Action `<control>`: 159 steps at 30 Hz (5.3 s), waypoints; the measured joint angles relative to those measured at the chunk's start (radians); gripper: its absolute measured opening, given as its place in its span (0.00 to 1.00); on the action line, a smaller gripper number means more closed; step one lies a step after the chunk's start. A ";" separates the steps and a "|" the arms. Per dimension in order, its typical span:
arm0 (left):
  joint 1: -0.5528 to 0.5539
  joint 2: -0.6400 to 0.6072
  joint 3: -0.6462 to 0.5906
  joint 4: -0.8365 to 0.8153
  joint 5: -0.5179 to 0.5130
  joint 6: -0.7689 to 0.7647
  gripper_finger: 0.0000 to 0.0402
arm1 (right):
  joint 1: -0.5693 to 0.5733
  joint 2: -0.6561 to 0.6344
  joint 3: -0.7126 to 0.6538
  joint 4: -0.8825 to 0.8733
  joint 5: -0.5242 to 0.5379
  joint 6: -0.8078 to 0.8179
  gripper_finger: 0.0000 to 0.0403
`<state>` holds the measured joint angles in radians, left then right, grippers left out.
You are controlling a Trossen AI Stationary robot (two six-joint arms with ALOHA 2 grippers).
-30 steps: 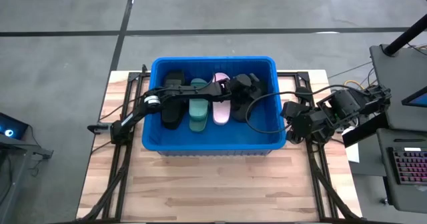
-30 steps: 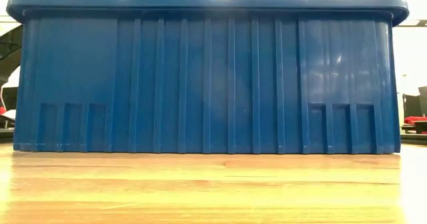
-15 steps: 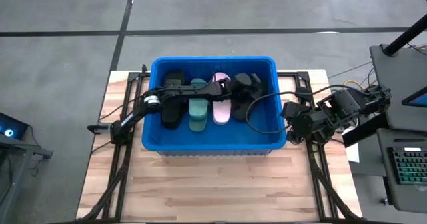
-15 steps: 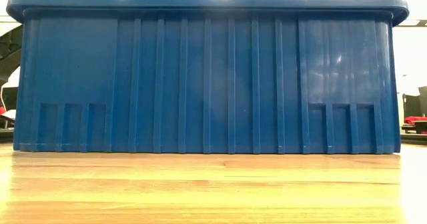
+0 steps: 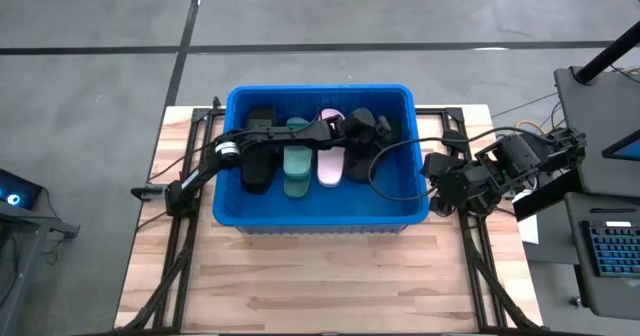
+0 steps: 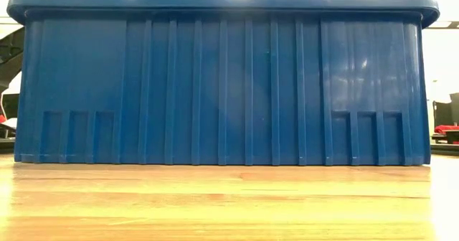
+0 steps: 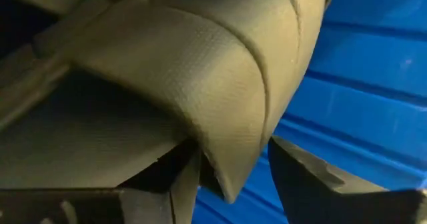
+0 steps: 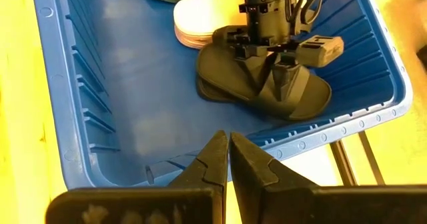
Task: Pick and place slides into bin
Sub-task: Put the black slipper on the black slipper, then return to Home Position
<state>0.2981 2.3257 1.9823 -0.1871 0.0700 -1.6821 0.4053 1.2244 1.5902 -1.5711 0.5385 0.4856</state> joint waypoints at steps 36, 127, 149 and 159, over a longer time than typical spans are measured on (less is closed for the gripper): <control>-0.010 -0.014 0.037 -0.116 0.012 0.073 0.40 | 0.000 0.000 0.001 0.000 -0.025 -0.008 0.02; -0.327 -1.239 -1.344 0.953 -0.133 1.278 0.00 | 0.036 -0.406 -0.319 0.288 -0.306 0.266 0.02; -0.326 -1.424 -1.713 1.357 -0.146 1.402 0.00 | 0.035 -0.585 -0.570 0.714 -0.249 0.274 0.02; -0.327 -1.441 -1.868 1.594 -0.156 1.403 0.00 | 0.035 -0.583 -0.645 0.884 -0.239 0.266 0.02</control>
<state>-0.0284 0.8848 0.1142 1.4069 -0.0864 -0.2787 0.4408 0.6416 0.9451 -0.6875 0.2996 0.7517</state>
